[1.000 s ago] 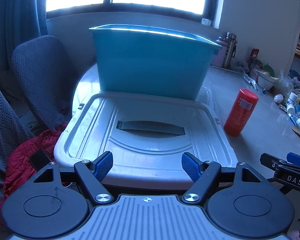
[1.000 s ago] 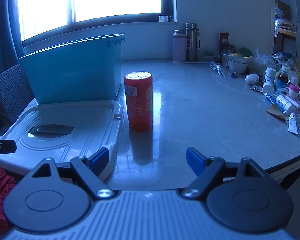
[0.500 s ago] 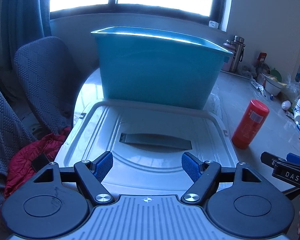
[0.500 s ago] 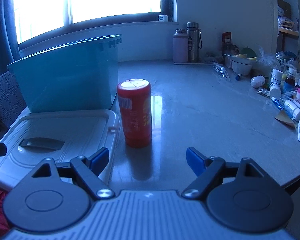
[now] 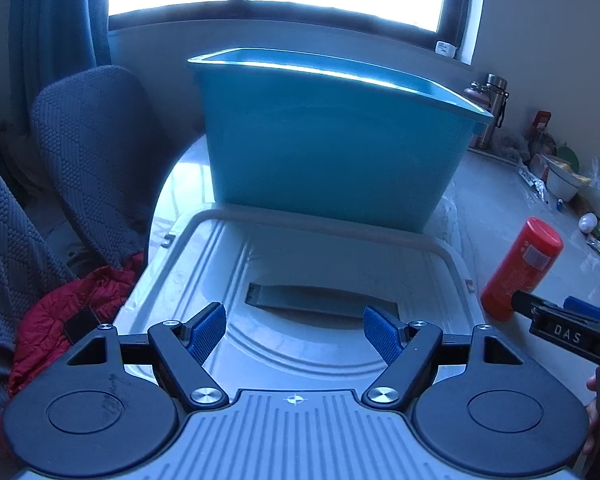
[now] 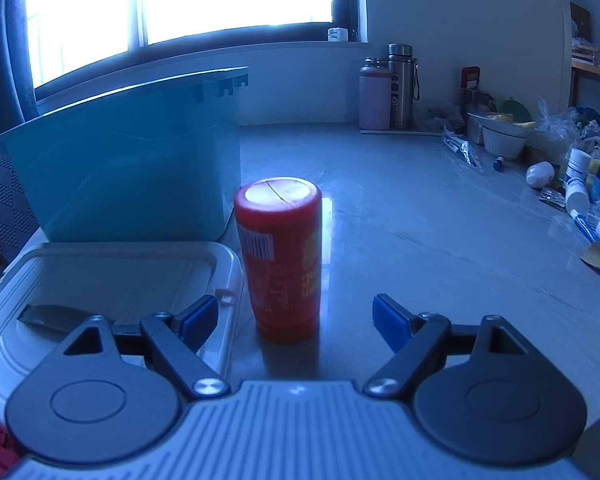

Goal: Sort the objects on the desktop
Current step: 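Close the right tool around the red canister, then lift and carry the red canister over the teal bin with the right tool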

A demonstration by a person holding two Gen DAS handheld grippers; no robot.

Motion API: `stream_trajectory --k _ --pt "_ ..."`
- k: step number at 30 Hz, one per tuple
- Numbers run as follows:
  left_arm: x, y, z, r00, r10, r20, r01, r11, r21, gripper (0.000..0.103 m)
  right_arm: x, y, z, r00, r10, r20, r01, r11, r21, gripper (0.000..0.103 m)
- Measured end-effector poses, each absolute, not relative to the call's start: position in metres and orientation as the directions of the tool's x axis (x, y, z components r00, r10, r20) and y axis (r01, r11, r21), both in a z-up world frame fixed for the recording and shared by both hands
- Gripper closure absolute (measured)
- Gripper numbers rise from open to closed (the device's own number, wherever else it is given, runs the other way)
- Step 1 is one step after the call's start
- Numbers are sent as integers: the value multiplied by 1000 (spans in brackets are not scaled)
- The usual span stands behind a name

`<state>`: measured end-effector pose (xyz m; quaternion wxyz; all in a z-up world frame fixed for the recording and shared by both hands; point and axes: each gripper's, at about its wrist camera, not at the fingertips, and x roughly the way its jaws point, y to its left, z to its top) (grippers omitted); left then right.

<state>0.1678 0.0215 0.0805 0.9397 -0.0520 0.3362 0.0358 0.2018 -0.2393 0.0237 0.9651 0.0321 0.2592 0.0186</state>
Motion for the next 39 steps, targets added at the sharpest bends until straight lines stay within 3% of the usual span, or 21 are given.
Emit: stream_trajectory --k 8,10,11,29,39 --pt "182 27 77 757 42 -653 -102 993 -55 25 230 -233 21 869 27 -494 -6 999 45 19" --pt "185 28 77 754 45 -655 -101 994 -48 25 233 -231 21 874 33 -485 -18 999 36 33" --pt "186 28 77 754 45 -655 -102 994 -49 25 233 -229 22 878 36 -478 -31 999 20 54" --pt "171 33 97 790 52 -610 -108 993 -56 25 195 -229 70 897 71 -437 -78 997 2 54" --pt "166 31 149 833 38 -552 -70 997 -37 25 180 -215 121 909 116 -400 -131 991 -9 54"
